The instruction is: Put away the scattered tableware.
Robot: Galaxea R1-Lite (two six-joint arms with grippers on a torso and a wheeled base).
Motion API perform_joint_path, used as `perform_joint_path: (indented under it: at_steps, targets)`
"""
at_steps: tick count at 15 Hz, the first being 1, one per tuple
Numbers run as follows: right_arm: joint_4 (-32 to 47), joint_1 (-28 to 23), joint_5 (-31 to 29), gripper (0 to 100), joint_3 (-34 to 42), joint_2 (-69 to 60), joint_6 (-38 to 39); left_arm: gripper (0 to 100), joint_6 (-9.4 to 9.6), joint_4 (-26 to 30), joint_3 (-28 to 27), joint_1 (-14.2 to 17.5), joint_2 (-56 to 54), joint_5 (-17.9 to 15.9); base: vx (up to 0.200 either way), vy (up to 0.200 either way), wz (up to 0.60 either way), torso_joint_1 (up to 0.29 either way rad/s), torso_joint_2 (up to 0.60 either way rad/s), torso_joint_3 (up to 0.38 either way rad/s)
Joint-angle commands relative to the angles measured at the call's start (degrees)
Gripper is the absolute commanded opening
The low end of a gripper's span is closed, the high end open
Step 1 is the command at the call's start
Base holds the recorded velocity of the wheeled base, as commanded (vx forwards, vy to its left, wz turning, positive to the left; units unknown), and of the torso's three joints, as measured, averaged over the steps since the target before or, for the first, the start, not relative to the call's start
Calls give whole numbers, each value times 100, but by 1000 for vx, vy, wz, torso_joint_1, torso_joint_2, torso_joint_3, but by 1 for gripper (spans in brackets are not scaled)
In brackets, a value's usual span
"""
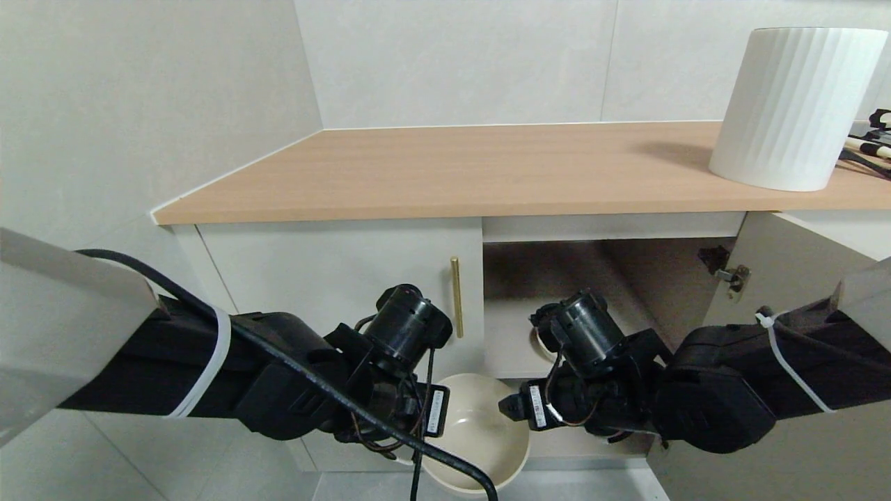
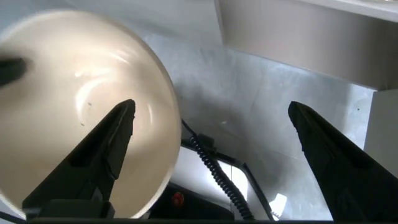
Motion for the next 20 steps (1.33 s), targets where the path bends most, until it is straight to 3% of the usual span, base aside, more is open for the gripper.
perform_joint_path:
  at_steps: [1, 5, 6, 20]
  targets:
    - [-3, 1, 0, 100, -19, 106, 1, 0, -3, -3, -3, -7, -23, 1, 0, 0, 0, 0, 0, 0]
    - [-3, 1, 9, 100, -19, 158, 1, 0, -3, -3, -3, -7, -49, 10, 0, 0, 0, 0, 0, 0]
    - [-3, 9, 18, 0, -19, 158, 1, 0, -3, -3, -3, -7, -49, 10, 0, 0, 0, 0, 0, 0]
    - [6, 36, 36, 0, -19, 132, 27, 0, 6, -3, -3, -7, -5, 10, 0, 0, 0, 0, 0, 0]
